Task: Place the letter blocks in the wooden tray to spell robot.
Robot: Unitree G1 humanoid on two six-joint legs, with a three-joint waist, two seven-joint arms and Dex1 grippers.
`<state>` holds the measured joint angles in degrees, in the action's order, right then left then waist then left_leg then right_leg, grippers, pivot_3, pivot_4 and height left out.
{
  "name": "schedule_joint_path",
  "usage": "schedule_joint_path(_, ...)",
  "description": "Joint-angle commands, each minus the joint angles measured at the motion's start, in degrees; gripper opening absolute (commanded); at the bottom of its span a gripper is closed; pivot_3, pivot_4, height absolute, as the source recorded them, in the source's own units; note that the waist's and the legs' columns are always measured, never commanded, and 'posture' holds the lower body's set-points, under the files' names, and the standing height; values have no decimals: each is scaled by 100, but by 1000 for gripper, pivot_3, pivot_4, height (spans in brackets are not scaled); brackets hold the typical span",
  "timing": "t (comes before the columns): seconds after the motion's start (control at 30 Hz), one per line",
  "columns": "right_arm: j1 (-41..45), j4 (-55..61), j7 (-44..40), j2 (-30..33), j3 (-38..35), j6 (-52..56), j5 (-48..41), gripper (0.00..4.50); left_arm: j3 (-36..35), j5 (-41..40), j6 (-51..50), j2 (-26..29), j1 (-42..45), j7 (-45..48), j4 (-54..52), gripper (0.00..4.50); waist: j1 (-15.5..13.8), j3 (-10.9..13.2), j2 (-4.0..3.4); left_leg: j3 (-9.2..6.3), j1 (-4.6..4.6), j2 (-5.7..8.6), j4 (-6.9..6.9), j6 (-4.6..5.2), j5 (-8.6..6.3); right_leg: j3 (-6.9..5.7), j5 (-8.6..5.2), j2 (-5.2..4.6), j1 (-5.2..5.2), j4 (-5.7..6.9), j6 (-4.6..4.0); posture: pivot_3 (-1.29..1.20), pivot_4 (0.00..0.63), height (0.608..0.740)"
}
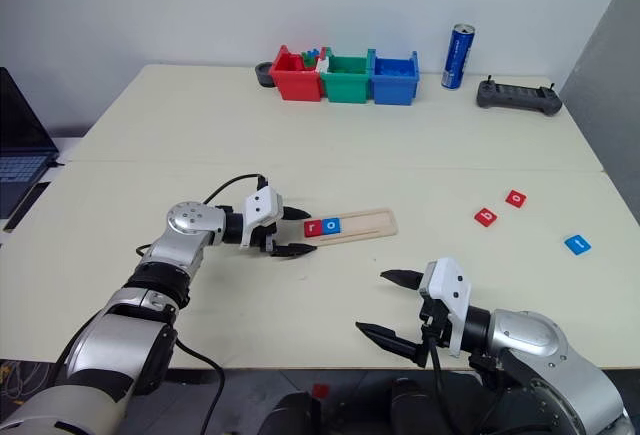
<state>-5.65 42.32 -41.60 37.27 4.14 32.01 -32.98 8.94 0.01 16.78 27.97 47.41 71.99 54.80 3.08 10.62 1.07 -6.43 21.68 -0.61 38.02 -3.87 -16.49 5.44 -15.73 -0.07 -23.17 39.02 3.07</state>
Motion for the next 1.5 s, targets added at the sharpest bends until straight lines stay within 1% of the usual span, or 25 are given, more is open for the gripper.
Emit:
schedule_joint_path(0.03,-14,263,-29,33,-52,21,-183,4500,178,221,39,63,-9,149,107,3381,1,0,0,0,0,0,0,0,0,0,0,0,0,0,0,0,150,740)
schedule_joint_path(0.23,18,251,-55,153,-173,-25,-128,4500,196,141,210,84,-92,402,-115,3381,3,0,0,0,-1,0,-1,0,0,0,0,0,0,0,0,0,150,740)
schedule_joint_path(0.33,-72,173,-145,379,-605,-46,-169,4500,283,27,199,27,-220,735,-586,3381,1,0,0,1,1,0,-1,0,0,2,0,-1,0,-1,0,0,150,740)
schedule_joint_path(0.43,-481,191,-584,933,-1100,-76,-137,4500,397,-127,6,-41,-437,1023,-1270,3381,-40,0,0,1,3,2,-1,0,0,0,0,-3,0,-3,0,0,150,740)
schedule_joint_path(0.5,-888,159,-872,1279,-1547,-117,-87,4500,532,-191,-215,-64,-672,1157,-1923,3381,-56,0,1,0,4,1,-2,0,0,-2,0,-3,0,-4,0,0,150,740)
schedule_joint_path(0.63,-1275,108,-1030,1501,-1988,-208,32,4500,692,-178,-665,-39,-942,1089,-2764,3381,-80,0,1,1,3,1,-1,1,0,1,0,-3,0,-2,0,0,150,740)
schedule_joint_path(0.93,-1827,-120,-1245,1581,-2440,-505,511,4500,913,-12,-1600,-18,-1125,559,-3757,3381,-89,0,2,4,1,0,5,2,1,5,-1,1,2,-1,1,0,150,740)
schedule_joint_path(1.13,-1743,-293,-1343,1585,-2539,-607,563,4500,903,-77,-1948,69,-1285,408,-4147,3381,-88,0,1,5,-1,0,4,2,1,7,0,1,3,0,1,0,150,740)
schedule_joint_path(1.4,-1590,-389,-1437,1635,-2451,-626,598,4500,981,-298,-2112,258,-1473,751,-4532,3381,-98,0,1,7,0,-1,4,2,1,7,0,0,3,0,1,0,150,740)
schedule_joint_path(1.5,-1580,-393,-1475,1678,-2431,-602,640,4500,997,-295,-2158,303,-1511,733,-4603,3381,-105,0,1,7,0,-1,4,2,1,7,0,0,3,-1,1,0,150,740)
